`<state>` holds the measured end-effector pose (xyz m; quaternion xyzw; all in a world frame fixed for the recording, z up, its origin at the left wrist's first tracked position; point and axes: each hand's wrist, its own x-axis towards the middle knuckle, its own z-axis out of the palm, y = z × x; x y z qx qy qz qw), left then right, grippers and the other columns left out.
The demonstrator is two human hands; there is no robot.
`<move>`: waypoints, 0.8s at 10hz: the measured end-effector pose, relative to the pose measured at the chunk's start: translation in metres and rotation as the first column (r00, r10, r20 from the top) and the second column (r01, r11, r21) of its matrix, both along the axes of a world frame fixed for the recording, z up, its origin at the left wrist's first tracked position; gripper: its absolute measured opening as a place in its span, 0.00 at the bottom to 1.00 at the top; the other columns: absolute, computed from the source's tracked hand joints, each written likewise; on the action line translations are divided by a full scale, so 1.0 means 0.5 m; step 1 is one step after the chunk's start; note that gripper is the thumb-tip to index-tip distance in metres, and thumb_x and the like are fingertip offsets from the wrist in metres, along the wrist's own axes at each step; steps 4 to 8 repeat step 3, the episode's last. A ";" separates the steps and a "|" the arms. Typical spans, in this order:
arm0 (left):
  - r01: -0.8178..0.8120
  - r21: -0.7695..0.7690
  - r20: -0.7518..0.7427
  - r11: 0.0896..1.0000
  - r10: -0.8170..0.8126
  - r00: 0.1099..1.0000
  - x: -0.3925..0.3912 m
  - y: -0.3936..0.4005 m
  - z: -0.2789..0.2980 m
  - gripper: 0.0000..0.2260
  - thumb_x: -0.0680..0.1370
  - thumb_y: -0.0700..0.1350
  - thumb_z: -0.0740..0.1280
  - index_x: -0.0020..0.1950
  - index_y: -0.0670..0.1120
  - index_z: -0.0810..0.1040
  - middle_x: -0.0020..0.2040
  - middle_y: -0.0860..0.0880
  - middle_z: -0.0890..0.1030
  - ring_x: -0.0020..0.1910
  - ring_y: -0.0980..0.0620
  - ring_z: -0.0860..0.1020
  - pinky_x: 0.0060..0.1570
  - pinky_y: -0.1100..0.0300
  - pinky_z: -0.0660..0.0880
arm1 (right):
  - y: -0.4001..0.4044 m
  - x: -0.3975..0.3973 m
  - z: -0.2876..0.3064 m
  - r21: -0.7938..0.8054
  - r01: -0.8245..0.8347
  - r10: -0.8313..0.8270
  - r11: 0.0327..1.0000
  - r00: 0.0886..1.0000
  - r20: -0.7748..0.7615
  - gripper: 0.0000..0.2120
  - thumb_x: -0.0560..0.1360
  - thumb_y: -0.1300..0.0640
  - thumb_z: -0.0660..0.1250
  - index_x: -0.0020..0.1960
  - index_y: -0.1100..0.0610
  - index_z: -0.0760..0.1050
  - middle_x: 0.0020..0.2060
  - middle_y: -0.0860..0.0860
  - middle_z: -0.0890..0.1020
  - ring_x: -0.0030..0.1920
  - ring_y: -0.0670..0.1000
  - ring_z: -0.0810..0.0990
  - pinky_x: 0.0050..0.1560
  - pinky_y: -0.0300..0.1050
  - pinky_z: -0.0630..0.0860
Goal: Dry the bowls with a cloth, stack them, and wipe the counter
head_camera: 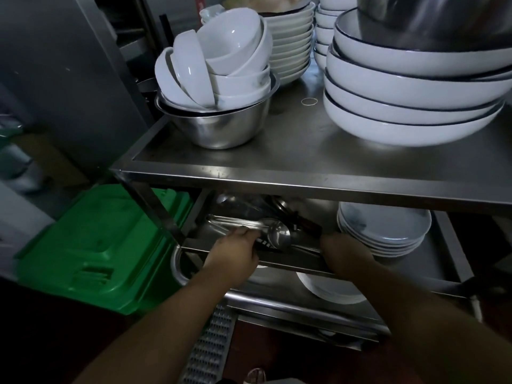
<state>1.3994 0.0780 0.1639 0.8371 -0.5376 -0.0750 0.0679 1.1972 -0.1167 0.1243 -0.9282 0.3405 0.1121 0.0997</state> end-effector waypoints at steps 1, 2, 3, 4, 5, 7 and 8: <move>-0.026 0.013 -0.009 1.000 0.026 1.000 -0.030 0.010 0.001 0.23 0.78 0.47 0.66 0.74 0.54 0.73 0.71 0.51 0.76 0.68 0.45 0.76 0.65 0.51 0.74 | 0.013 -0.011 0.008 0.011 0.038 -0.038 0.999 0.998 0.057 0.11 0.83 0.54 0.63 0.62 0.55 0.78 0.58 0.55 0.84 0.58 0.57 0.83 0.58 0.51 0.80; -0.035 0.022 -0.005 0.999 0.035 0.999 -0.055 0.012 0.002 0.24 0.78 0.48 0.66 0.75 0.53 0.72 0.72 0.50 0.75 0.68 0.44 0.75 0.66 0.51 0.73 | 0.036 -0.024 0.016 -0.016 0.060 -0.056 0.998 0.982 0.179 0.15 0.83 0.51 0.62 0.67 0.54 0.74 0.62 0.56 0.78 0.63 0.60 0.77 0.61 0.52 0.77; -0.034 0.052 0.028 0.998 0.032 0.999 -0.075 0.011 0.002 0.24 0.78 0.50 0.66 0.75 0.52 0.71 0.72 0.50 0.74 0.68 0.44 0.75 0.65 0.50 0.73 | 0.074 -0.025 0.021 0.002 0.099 -0.095 0.995 0.957 0.273 0.19 0.80 0.51 0.65 0.69 0.53 0.73 0.64 0.56 0.75 0.66 0.60 0.72 0.65 0.53 0.74; -0.034 0.052 0.028 0.998 0.032 0.999 -0.075 0.011 0.002 0.24 0.78 0.50 0.66 0.75 0.52 0.71 0.72 0.50 0.74 0.68 0.44 0.75 0.65 0.50 0.73 | 0.074 -0.025 0.021 0.002 0.099 -0.095 0.995 0.957 0.273 0.19 0.80 0.51 0.65 0.69 0.53 0.73 0.64 0.56 0.75 0.66 0.60 0.72 0.65 0.53 0.74; -0.034 0.052 0.028 0.998 0.032 0.999 -0.075 0.011 0.002 0.24 0.78 0.50 0.66 0.75 0.52 0.71 0.72 0.50 0.74 0.68 0.44 0.75 0.65 0.50 0.73 | 0.074 -0.025 0.021 0.002 0.099 -0.095 0.995 0.957 0.273 0.19 0.80 0.51 0.65 0.69 0.53 0.73 0.64 0.56 0.75 0.66 0.60 0.72 0.65 0.53 0.74; -0.034 0.052 0.028 0.998 0.032 0.999 -0.075 0.011 0.002 0.24 0.78 0.50 0.66 0.75 0.52 0.71 0.72 0.50 0.74 0.68 0.44 0.75 0.65 0.50 0.73 | 0.074 -0.025 0.021 0.002 0.099 -0.095 0.995 0.957 0.273 0.19 0.80 0.51 0.65 0.69 0.53 0.73 0.64 0.56 0.75 0.66 0.60 0.72 0.65 0.53 0.74; -0.034 0.052 0.028 0.998 0.032 0.999 -0.075 0.011 0.002 0.24 0.78 0.50 0.66 0.75 0.52 0.71 0.72 0.50 0.74 0.68 0.44 0.75 0.65 0.50 0.73 | 0.074 -0.025 0.021 0.002 0.099 -0.095 0.995 0.957 0.273 0.19 0.80 0.51 0.65 0.69 0.53 0.73 0.64 0.56 0.75 0.66 0.60 0.72 0.65 0.53 0.74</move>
